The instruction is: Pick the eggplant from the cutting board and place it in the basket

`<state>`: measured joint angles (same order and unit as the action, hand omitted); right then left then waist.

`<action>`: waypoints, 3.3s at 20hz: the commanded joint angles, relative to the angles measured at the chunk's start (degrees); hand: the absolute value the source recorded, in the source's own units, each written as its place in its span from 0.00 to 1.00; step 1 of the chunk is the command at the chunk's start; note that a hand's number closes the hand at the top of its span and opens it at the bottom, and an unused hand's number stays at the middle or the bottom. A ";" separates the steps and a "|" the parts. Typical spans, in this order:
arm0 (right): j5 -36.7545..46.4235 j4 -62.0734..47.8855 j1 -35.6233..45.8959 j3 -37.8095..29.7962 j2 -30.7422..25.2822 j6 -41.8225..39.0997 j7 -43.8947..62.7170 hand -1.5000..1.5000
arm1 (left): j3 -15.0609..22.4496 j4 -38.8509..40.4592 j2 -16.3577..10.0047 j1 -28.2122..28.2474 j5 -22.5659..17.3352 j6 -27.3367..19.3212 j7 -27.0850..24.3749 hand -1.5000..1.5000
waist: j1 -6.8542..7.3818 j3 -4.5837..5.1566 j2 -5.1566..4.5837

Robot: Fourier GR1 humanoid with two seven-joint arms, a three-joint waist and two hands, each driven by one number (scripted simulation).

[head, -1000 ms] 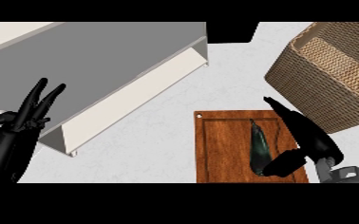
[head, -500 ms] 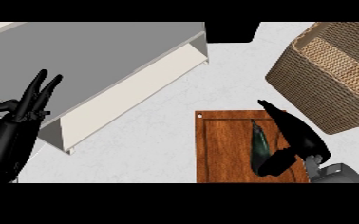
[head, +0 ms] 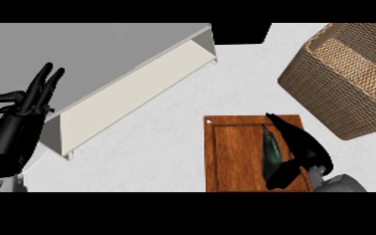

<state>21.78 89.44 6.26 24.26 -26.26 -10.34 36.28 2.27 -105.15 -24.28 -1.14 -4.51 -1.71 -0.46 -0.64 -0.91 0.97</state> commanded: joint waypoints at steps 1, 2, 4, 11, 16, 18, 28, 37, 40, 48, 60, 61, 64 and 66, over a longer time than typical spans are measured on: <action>0.25 -3.91 1.53 -0.66 -0.08 -1.45 -1.16 0.00 | 3.98 9.71 2.86 -5.29 -1.20 2.86 1.51 0.50 | -0.62 0.92 -1.50; -0.03 -3.10 -0.59 -1.02 0.21 -0.37 -1.92 0.00 | 4.17 7.87 2.51 -1.05 -1.46 4.35 -0.83 0.50 | -0.15 0.94 -1.24; 1.08 -5.04 -0.23 0.16 2.50 0.45 -2.01 0.00 | 4.68 8.40 3.06 -2.20 -0.88 4.20 0.27 0.50 | 0.01 0.92 -1.25; -0.52 -9.34 2.35 -0.10 2.82 -5.60 -5.48 1.00 | 3.90 12.30 5.16 -8.08 -0.60 4.73 1.29 0.50 | 0.42 0.92 -1.21; 3.41 -7.69 -2.70 2.31 3.33 -2.57 -8.21 1.00 | 5.94 8.61 6.89 -5.09 2.53 2.54 3.18 0.50 | 0.38 0.90 -0.97; 4.72 -8.93 -1.33 2.26 2.76 -2.93 -8.58 1.00 | 4.69 9.68 6.12 -3.60 0.40 4.76 2.01 0.50 | 0.65 0.92 -1.02; 21.38 -18.92 18.09 -2.71 14.52 12.00 16.01 1.00 | 4.51 10.30 6.17 -6.49 0.81 6.19 1.57 0.50 | 3.20 1.03 -1.89; 29.20 -31.32 31.29 -6.42 24.30 27.92 18.74 1.00 | 2.61 10.27 5.41 -9.24 -0.18 7.46 4.75 0.50 | 1.86 0.86 -1.44; 29.28 -27.33 32.08 -7.07 26.06 35.09 17.46 1.00 | 2.85 11.41 6.52 -7.94 1.38 6.02 2.84 0.50 | 1.30 0.88 -1.28; 39.38 -18.02 38.45 -9.15 26.22 44.23 20.83 1.00 | 0.95 10.79 5.43 -4.61 0.53 7.35 1.40 0.50 | 0.29 0.98 -0.70; 51.19 -12.39 45.49 -15.35 24.14 28.58 34.12 1.00 | 0.84 11.00 6.93 -5.51 1.77 7.10 2.02 0.50 | 0.10 1.00 -0.80; 49.10 -10.32 42.66 -16.86 22.30 29.18 31.48 1.00 | 2.31 10.29 7.99 -8.40 3.26 5.78 5.22 0.50 | -0.36 0.92 -0.83; 49.61 -16.35 48.32 -21.55 20.76 29.70 30.80 1.00 | 1.57 9.74 7.17 -5.25 1.39 8.18 3.54 0.50 | 0.90 0.96 -1.04; 49.08 -16.04 48.43 -23.69 18.75 30.36 28.79 1.00 | 1.69 8.12 8.01 -5.69 2.17 7.00 4.45 0.50 | 0.86 0.93 -0.99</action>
<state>69.99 74.83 52.11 4.04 -5.43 21.81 61.61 4.72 -99.59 -16.97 -7.78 -1.77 5.60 1.46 -0.05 -0.64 0.61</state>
